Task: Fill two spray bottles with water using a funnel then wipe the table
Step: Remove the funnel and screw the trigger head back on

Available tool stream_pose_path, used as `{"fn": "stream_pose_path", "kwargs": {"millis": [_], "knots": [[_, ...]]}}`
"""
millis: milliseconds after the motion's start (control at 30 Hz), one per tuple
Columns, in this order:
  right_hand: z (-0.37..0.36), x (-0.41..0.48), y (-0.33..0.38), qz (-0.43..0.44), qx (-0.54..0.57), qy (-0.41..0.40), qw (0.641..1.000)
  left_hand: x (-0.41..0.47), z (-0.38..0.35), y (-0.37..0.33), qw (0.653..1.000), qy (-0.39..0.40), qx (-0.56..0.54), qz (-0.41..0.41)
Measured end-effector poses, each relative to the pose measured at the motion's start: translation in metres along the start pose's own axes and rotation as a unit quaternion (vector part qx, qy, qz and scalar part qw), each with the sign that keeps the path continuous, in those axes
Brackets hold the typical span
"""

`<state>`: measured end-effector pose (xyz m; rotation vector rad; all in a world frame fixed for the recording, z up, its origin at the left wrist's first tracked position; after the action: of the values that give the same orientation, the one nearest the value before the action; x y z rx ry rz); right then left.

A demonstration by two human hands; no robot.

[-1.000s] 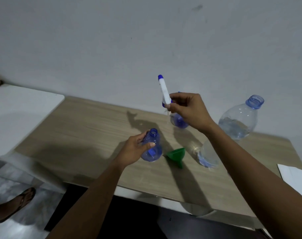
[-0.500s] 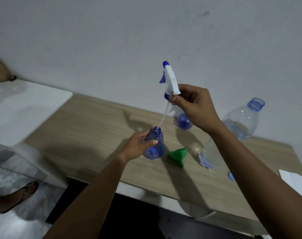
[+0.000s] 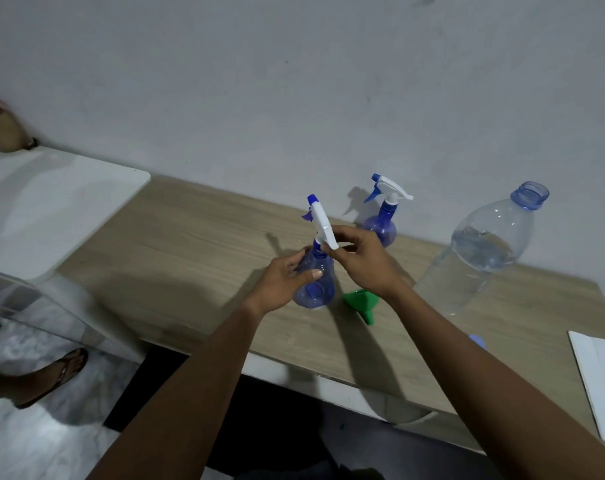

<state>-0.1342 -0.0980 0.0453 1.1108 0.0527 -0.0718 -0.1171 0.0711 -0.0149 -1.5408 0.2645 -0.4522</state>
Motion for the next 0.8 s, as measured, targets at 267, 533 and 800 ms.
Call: {"fn": "stream_pose_path", "kwargs": {"millis": [267, 533, 800], "knots": [[-0.009, -0.004, -0.005, -0.004, 0.018, -0.031, 0.999, 0.001, 0.002, 0.002, 1.000, 0.006, 0.006, -0.004], [-0.007, 0.001, -0.007, -0.009, 0.005, -0.008, 1.000, -0.001, 0.002, -0.002, 1.000, 0.016, 0.012, 0.003], [-0.010, 0.008, -0.007, -0.056, -0.007, -0.039, 0.998, 0.000, 0.002, -0.001, 1.000, 0.001, 0.012, 0.004]]}}
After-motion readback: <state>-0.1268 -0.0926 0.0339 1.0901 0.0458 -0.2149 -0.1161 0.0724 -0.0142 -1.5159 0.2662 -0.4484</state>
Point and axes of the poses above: each hand's wrist, its own x-axis towards the middle knuckle, its own z-axis out of the back of the hand, y = z × x, the point moved 3 cm from there along x, towards the middle knuckle, and after that the axes turned 14 degrees about -z, right-handed, at the moved point
